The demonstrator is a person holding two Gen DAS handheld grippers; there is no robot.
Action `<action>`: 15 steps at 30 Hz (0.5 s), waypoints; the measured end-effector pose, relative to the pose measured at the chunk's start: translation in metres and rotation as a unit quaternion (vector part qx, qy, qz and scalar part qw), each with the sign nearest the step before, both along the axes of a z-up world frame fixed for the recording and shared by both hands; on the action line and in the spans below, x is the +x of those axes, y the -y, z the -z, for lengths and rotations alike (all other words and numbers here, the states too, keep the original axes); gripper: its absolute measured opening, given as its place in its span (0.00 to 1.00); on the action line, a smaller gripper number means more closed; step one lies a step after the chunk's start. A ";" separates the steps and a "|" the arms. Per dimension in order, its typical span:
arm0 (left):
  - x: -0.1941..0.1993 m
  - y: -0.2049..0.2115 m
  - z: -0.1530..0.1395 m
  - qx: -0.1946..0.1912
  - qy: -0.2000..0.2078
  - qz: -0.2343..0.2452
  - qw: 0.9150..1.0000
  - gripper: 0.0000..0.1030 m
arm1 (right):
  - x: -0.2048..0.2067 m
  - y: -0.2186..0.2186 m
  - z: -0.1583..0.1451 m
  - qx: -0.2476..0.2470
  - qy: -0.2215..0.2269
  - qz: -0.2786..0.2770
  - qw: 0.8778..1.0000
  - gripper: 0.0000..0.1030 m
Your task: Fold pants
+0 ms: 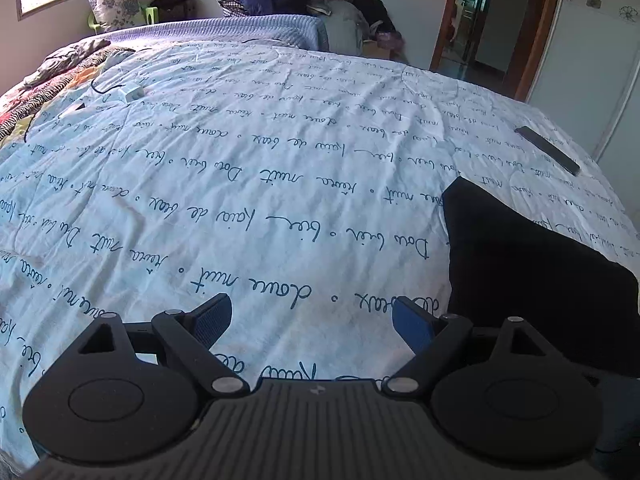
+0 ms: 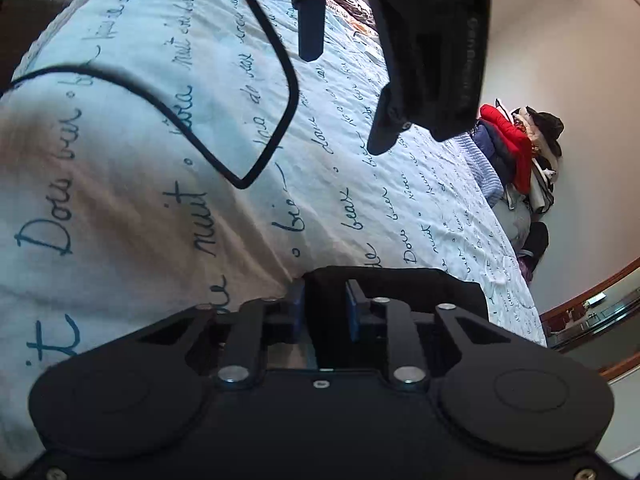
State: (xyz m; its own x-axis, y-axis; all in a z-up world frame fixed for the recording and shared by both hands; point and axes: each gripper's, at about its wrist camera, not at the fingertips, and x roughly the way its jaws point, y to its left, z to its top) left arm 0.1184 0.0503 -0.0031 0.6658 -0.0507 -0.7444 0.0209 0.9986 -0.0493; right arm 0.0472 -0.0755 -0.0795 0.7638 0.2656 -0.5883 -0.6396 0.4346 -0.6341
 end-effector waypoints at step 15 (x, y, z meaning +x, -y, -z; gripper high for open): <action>0.000 0.016 -0.004 0.008 0.015 0.032 0.999 0.86 | 0.009 0.063 -0.067 0.200 -0.124 0.022 0.972 0.17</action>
